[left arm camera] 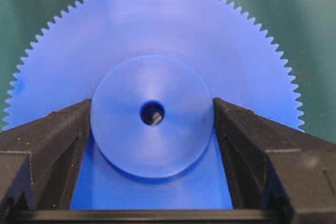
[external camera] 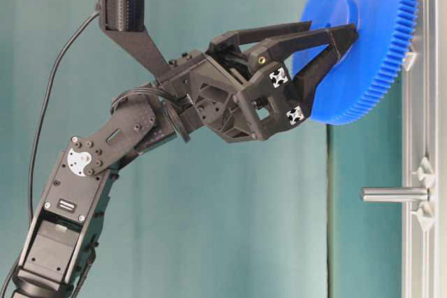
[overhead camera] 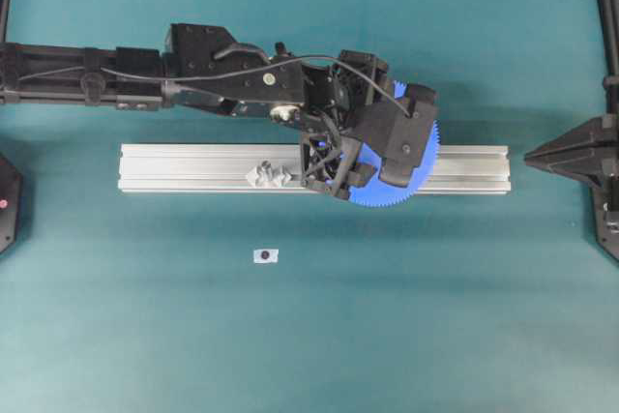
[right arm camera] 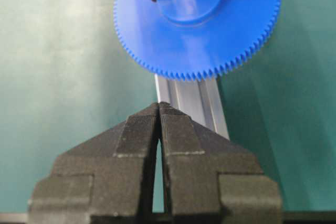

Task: Insert the large gear onto the shaft.
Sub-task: 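Align the gear's center hole above the right shaft with the left gripper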

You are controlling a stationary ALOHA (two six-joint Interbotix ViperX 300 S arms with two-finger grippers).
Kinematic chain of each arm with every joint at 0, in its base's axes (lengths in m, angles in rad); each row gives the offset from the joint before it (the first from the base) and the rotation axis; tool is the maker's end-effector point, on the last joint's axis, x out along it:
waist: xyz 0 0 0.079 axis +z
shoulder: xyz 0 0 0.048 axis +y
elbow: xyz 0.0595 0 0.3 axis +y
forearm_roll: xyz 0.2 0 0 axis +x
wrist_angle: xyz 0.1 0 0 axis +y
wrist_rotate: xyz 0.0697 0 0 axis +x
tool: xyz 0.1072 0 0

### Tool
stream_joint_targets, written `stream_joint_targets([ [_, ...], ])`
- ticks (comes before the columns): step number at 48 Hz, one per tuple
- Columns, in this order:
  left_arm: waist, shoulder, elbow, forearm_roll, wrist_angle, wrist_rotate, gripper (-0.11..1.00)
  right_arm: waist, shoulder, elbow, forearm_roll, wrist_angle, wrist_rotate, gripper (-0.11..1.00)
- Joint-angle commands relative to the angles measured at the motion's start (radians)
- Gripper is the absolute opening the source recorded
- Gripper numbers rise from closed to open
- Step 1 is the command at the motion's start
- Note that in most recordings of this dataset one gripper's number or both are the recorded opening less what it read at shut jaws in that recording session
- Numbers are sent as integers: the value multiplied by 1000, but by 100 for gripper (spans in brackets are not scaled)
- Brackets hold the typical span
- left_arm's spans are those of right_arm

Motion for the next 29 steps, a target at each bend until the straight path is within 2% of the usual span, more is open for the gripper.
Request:
stream_joint_targets([
  [1,11,-18,5,2,35,0,79,2,6,-11,0,-9,9,9],
  [20,17,-2,-28,2,86,5,79,0,6,-3,0,-20,11,9],
  [29,18,28,-83,2,92,6,79,0,6,-2,0,-26,11,9],
])
